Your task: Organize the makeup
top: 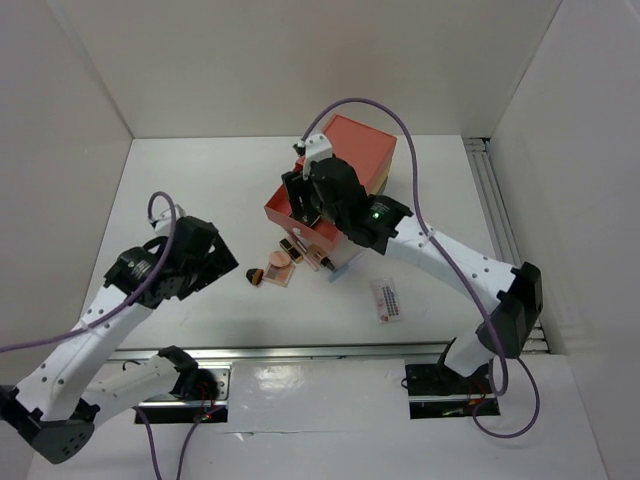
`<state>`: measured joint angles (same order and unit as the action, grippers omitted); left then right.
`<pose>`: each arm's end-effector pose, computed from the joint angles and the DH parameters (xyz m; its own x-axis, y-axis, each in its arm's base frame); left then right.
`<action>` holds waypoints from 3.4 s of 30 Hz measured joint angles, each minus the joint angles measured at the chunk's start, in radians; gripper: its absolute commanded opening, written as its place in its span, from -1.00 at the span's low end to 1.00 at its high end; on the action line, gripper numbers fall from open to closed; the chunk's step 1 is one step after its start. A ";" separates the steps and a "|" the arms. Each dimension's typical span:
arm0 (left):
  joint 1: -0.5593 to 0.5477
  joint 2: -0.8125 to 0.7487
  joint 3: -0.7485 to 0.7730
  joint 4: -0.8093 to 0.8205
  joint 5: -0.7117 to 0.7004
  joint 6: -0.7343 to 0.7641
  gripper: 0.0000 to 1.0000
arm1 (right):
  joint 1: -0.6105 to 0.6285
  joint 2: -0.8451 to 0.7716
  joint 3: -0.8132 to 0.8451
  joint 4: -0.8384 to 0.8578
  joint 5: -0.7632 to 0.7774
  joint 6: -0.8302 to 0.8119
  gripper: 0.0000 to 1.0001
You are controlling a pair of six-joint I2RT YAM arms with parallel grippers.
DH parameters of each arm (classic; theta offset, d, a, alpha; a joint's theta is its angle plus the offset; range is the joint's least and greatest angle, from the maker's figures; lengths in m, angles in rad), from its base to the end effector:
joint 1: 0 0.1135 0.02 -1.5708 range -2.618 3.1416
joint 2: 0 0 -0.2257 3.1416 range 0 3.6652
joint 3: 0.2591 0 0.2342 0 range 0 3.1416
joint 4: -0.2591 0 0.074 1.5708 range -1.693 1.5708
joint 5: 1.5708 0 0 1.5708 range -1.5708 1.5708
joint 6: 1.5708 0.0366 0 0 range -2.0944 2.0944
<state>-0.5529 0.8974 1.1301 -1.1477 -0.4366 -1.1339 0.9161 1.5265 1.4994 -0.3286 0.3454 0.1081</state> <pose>0.1367 -0.0661 0.3156 -0.5178 -0.6453 -0.5617 -0.5026 0.7607 -0.4107 0.2166 0.2618 0.3551 -0.2705 -0.1856 -0.9447 -0.5270 0.8497 -0.0161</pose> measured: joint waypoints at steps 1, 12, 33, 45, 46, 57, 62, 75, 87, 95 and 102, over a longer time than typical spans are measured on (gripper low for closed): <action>0.000 0.021 -0.011 0.022 0.014 0.008 1.00 | -0.024 0.016 0.000 -0.005 0.010 0.003 -0.20; -0.004 0.160 -0.107 0.213 0.181 0.115 1.00 | -0.122 0.162 0.024 -0.155 0.104 0.065 0.42; -0.087 0.470 -0.122 0.453 0.324 0.288 1.00 | -0.074 0.081 0.053 -0.215 0.252 0.121 0.96; -0.114 0.619 -0.149 0.663 0.338 0.597 1.00 | -0.124 -0.098 -0.010 -0.165 0.210 0.111 0.98; -0.114 0.629 -0.150 0.679 0.337 0.614 1.00 | -0.127 -0.098 -0.019 -0.164 0.204 0.111 0.98; -0.117 0.634 -0.256 0.813 0.227 0.611 1.00 | -0.156 -0.110 -0.054 -0.166 0.161 0.111 0.98; -0.117 0.552 -0.317 0.895 0.198 0.612 1.00 | -0.166 -0.114 -0.055 -0.165 0.147 0.111 0.98; -0.117 0.702 -0.261 0.962 0.154 0.642 1.00 | -0.169 -0.144 -0.087 -0.158 0.136 0.111 0.98; -0.111 0.747 -0.260 0.991 0.122 0.663 1.00 | -0.171 -0.164 -0.093 -0.150 0.136 0.111 0.98; -0.109 0.750 -0.258 0.991 0.124 0.660 0.69 | -0.177 -0.171 -0.102 -0.146 0.136 0.111 0.98; -0.143 0.708 -0.263 0.895 0.112 0.633 0.07 | -0.177 -0.197 -0.118 -0.134 0.139 0.111 0.98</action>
<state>-0.6956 1.6058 0.8669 -0.2527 -0.3244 -0.5011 0.7387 1.3293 1.3811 -0.4622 0.4843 0.2192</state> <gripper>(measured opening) 0.793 0.990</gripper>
